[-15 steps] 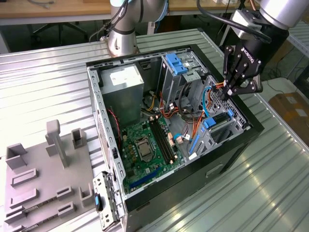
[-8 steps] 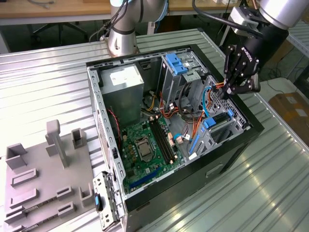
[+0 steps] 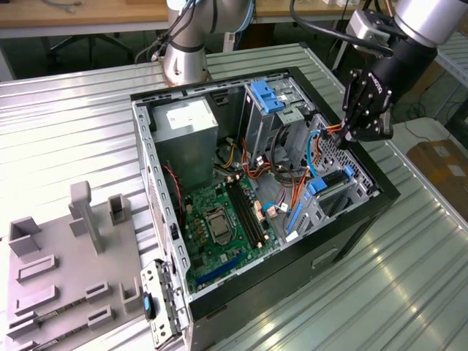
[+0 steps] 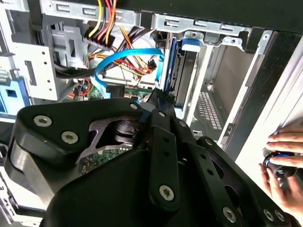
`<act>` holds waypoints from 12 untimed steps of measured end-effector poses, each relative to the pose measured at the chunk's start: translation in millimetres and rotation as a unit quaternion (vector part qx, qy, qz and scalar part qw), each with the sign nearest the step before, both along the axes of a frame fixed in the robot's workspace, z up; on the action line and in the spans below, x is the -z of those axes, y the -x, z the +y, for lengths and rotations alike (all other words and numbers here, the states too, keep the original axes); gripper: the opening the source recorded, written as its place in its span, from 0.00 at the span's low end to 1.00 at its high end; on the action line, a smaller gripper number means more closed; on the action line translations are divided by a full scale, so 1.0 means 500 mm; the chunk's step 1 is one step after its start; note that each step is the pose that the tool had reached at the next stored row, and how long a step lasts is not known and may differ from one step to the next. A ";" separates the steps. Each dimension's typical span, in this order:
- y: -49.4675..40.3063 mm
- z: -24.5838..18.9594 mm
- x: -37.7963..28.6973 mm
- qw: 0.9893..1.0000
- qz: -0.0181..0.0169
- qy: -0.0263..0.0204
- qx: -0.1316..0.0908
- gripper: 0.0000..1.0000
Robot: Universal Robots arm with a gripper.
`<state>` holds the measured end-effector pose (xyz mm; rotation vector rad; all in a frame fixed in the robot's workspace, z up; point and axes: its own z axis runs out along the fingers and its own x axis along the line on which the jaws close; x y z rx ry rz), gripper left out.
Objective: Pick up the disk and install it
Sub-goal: 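Insert the disk into the insertion slot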
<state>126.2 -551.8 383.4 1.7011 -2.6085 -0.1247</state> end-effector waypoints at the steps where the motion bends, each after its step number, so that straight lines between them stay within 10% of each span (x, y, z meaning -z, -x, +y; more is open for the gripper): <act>1: -0.002 0.0002 0.001 1.000 0.000 0.000 0.002 0.11; 12: -0.022 0.0043 0.006 0.999 0.000 0.000 0.048 0.11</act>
